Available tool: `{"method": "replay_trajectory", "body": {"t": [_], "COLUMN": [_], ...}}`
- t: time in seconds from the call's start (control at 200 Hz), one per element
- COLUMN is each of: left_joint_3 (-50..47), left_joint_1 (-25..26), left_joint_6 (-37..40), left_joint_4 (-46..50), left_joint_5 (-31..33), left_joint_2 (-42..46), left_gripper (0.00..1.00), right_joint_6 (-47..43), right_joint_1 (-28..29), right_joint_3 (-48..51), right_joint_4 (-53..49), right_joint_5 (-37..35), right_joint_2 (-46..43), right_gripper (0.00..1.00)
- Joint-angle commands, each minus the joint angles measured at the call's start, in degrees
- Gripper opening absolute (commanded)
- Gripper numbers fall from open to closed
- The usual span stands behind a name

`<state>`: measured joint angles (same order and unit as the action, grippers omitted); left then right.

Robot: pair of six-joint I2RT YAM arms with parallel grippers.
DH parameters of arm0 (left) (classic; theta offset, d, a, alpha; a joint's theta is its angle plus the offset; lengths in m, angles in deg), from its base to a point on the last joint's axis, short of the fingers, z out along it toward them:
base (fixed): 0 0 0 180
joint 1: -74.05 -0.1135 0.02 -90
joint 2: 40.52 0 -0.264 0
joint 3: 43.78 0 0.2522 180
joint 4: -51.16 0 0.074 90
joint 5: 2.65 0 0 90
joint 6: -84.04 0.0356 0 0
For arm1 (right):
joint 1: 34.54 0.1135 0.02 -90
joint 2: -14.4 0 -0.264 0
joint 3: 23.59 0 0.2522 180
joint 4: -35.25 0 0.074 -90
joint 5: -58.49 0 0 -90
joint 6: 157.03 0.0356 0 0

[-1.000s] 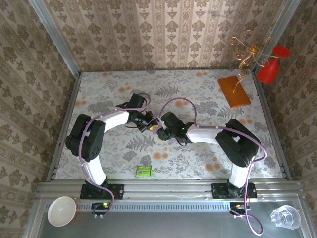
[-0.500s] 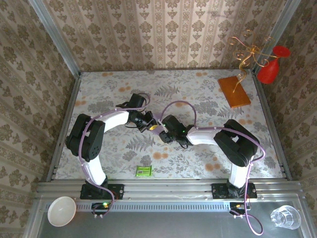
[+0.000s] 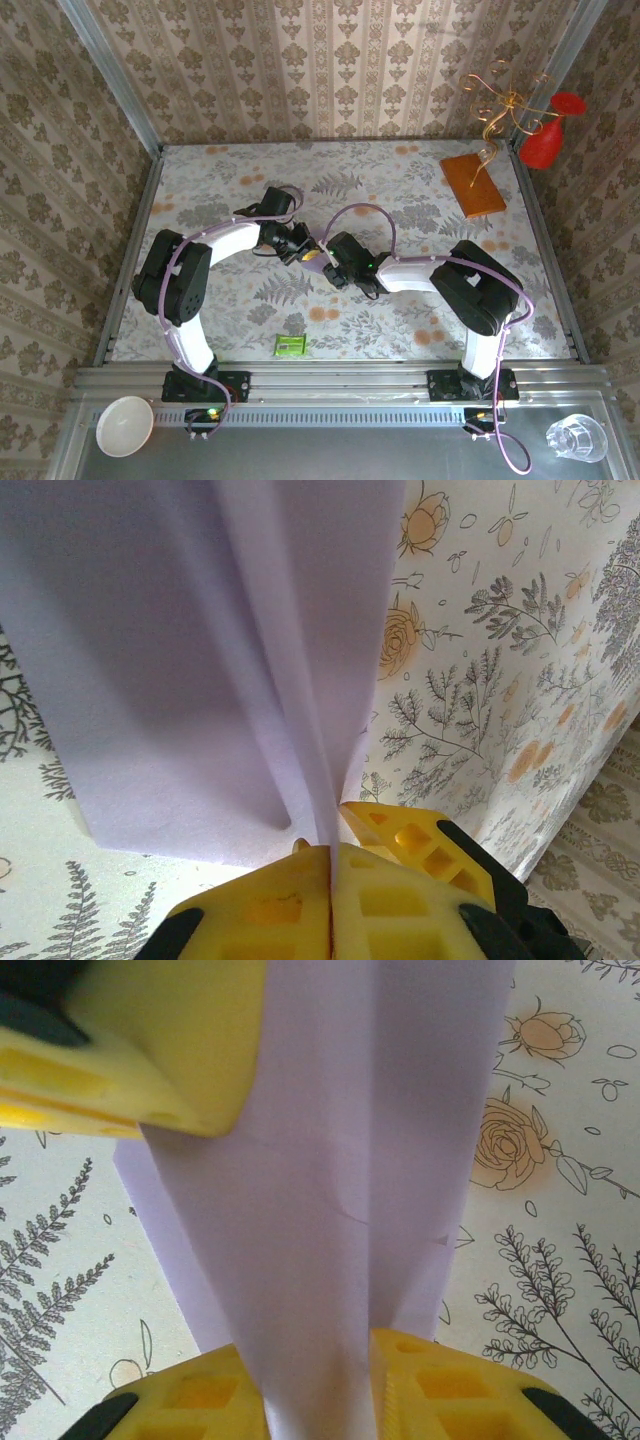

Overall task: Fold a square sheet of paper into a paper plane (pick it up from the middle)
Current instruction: Fourth fold the wing at the center of the table.

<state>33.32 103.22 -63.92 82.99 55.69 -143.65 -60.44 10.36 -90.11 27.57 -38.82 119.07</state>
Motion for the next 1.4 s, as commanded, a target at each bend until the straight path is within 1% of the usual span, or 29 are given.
{"method": "replay_trajectory", "body": {"t": [0.0, 0.1, 0.29, 0.305, 0.335, 0.495, 0.595, 0.685, 0.93, 1.02, 1.075, 1.115, 1.135, 1.17, 1.396], "left_joint_3": [1.49, 1.50, 1.11, 1.06, 0.96, -1.14, -3.22, -5.50, -13.70, -15.00, -15.08, -15.14, -15.21, -15.34, -14.89], "left_joint_1": [-0.51, -0.98, -2.76, -4.21, -5.01, -8.08, -8.85, -8.54, -5.44, -3.85, -3.45, -3.45, -1.76, -1.33, -0.13], "left_joint_6": [-0.48, -0.07, 1.19, 1.32, 1.47, 1.70, 1.36, 0.98, -3.11, -3.70, -3.46, -3.20, -3.00, -2.62, -0.47], "left_joint_4": [2.57, 3.00, 4.23, 4.38, 4.54, 3.85, 2.28, 0.36, -10.81, -13.74, -13.96, -13.92, -14.05, -14.14, -16.57], "left_joint_5": [-0.69, -0.59, 0.44, 0.48, 0.69, 1.90, 2.73, 3.28, 2.01, 1.51, 1.74, 2.25, 2.65, 3.07, 3.37], "left_joint_2": [-0.01, 0.26, 2.41, 2.65, 3.20, 6.93, 9.25, 10.51, 11.39, 10.54, 10.02, 9.72, 9.62, 9.45, 7.70], "left_gripper": [0.12, 0.16, 0.29, 0.30, 0.33, 0.42, 0.47, 0.49, 0.49, 0.50, 0.50, 0.52, 0.52, 0.53, 0.61], "right_joint_6": [-0.70, -0.62, 0.54, 0.72, 1.12, 3.80, 5.84, 7.64, 12.98, 14.29, 15.02, 15.43, 15.67, 15.96, 16.20], "right_joint_1": [0.35, 0.36, 0.16, 0.08, 0.00, -1.44, -2.24, -2.84, -5.06, -6.16, -6.72, -7.19, -7.40, -7.75, -8.47], "right_joint_3": [0.46, 0.46, 0.74, 0.80, 0.89, 1.61, 1.78, 1.60, 2.43, 2.66, 2.57, 2.59, 2.58, 2.50, 1.48], "right_joint_4": [0.15, -0.01, -0.37, -0.37, -0.33, 0.12, 0.07, -0.24, 1.07, 1.68, 1.73, 1.91, 1.99, 2.02, 0.70], "right_joint_5": [-0.88, 0.16, 3.43, 3.75, 4.28, 9.80, 13.12, 16.32, 25.96, 28.91, 30.44, 31.38, 31.89, 32.64, 34.03], "right_joint_2": [1.10, 1.23, 1.81, 1.82, 1.85, 1.93, 2.17, 2.73, 4.82, 5.24, 5.39, 5.47, 5.59, 5.60, 5.93], "right_gripper": [0.28, 0.26, 0.23, 0.23, 0.22, 0.20, 0.19, 0.18, 0.18, 0.18, 0.18, 0.18, 0.18, 0.18, 0.18]}}
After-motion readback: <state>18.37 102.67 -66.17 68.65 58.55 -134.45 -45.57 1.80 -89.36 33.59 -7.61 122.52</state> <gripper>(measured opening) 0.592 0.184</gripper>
